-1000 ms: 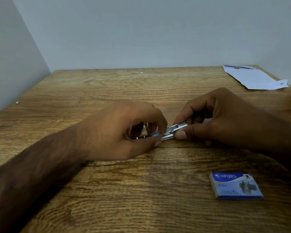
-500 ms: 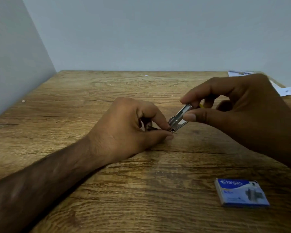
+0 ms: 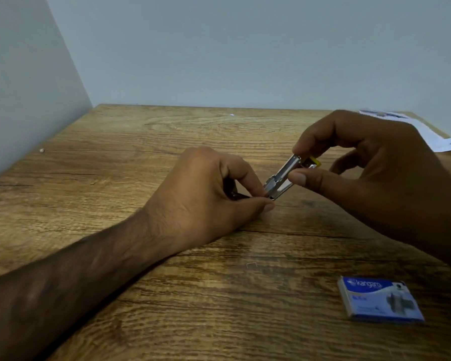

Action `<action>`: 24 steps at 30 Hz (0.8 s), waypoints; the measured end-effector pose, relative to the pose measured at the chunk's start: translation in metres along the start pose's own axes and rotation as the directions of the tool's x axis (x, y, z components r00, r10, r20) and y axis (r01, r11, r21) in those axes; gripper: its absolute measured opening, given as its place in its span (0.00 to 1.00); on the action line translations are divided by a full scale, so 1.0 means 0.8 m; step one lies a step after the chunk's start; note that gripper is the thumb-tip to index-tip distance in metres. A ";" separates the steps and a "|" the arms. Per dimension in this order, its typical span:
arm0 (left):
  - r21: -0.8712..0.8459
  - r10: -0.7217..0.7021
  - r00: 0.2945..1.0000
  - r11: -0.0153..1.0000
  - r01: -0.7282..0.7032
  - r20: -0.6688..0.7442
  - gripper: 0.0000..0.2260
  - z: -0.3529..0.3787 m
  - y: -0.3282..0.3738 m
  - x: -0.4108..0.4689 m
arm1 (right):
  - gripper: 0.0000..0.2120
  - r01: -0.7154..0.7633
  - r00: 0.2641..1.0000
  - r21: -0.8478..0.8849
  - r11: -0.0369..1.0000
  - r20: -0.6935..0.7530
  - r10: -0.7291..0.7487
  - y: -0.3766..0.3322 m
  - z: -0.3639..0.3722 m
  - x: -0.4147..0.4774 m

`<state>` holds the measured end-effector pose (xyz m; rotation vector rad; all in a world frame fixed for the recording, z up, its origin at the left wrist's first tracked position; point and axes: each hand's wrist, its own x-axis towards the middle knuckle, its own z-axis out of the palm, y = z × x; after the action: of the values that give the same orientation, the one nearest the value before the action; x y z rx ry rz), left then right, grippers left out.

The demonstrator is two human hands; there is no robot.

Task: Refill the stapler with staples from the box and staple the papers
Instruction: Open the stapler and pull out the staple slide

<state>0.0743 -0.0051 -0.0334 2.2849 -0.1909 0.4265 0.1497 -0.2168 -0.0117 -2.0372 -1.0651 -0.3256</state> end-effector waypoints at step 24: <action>0.304 -0.017 1.000 0.953 0.009 0.022 0.04 0.005 0.025 -0.008 | 0.17 0.037 0.957 -0.448 0.893 0.274 0.097 -0.017 0.018 -0.003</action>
<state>0.0644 -0.0215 -0.0248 2.5937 -0.1287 0.4463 0.1358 -0.2029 -0.0146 -2.5777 -1.2164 -0.2806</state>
